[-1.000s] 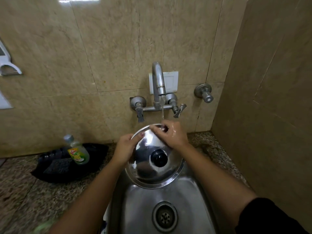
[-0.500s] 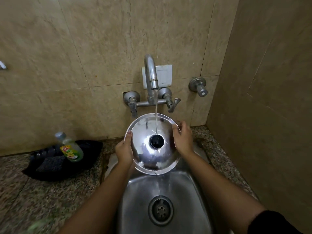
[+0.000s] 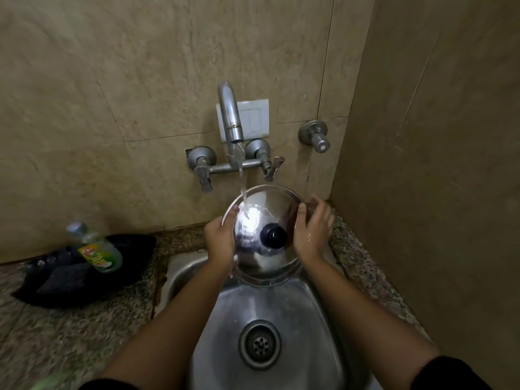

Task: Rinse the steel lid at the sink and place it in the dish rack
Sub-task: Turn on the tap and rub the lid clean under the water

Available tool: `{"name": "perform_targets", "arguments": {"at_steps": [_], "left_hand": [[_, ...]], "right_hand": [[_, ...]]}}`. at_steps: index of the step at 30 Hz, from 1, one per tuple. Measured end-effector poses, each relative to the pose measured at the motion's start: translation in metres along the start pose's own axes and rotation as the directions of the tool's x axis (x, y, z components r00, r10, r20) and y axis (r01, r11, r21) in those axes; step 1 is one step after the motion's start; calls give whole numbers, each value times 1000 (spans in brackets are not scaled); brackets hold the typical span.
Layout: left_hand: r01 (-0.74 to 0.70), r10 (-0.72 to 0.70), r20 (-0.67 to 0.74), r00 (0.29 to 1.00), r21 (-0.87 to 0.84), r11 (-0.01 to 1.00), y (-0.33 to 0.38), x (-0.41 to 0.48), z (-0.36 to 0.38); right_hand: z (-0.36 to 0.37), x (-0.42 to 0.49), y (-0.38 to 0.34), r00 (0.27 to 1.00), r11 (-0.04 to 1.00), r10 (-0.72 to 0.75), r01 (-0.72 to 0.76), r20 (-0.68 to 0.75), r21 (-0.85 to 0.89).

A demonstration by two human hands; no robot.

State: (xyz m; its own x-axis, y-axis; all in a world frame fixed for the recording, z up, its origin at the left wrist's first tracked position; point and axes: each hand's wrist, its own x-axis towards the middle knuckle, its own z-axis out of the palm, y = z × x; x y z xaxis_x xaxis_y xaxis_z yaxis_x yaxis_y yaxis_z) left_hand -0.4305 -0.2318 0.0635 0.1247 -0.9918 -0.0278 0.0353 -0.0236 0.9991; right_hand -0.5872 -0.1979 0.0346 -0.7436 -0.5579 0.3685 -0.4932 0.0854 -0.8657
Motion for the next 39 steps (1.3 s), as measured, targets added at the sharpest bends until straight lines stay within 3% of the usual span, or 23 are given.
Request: {"name": "perform_targets", "arguments": {"at_steps": [4,8,13,17,20,24,27,30,33,36,39], "left_hand": [[-140,131,91,987,93,986,-6,-4,-25],[-133,127,74,989,87,987,-7,-6,-49],[-22,16,-91,996,-55,998,-10,-6,-74],[131,-224,-234,946,-358,924,-21,-10,-90],[206,-327,-270,906,-394,896,-29,-11,-96],[244,-352,-215,911,-406,881,-29,-19,-90],[266,-379,-230,896,-407,874,-36,-22,-85],[341,-436,-145,888,-427,837,-43,-21,-83],[531,-567,77,820,-470,705,-32,-26,-74],[680,-682,128,720,-325,657,-25,-20,-68],[744,-716,202,668,-182,643,-24,-15,-67]], "right_hand": [[7,-19,3,999,1000,6,-7,35,9],[18,-32,-10,979,993,-121,121,161,11],[33,-33,-39,847,893,-432,449,311,20],[42,-29,-50,811,888,-440,456,386,55],[34,-32,-40,799,882,-466,455,380,124],[18,-27,-3,664,827,-542,532,515,182],[11,-16,29,503,652,-673,749,542,116],[-2,-10,38,374,521,-664,852,647,42],[-8,-9,27,318,445,-699,895,640,41],[-10,1,-5,273,420,-788,894,551,157],[-10,20,-34,253,471,-770,844,586,255]]}}
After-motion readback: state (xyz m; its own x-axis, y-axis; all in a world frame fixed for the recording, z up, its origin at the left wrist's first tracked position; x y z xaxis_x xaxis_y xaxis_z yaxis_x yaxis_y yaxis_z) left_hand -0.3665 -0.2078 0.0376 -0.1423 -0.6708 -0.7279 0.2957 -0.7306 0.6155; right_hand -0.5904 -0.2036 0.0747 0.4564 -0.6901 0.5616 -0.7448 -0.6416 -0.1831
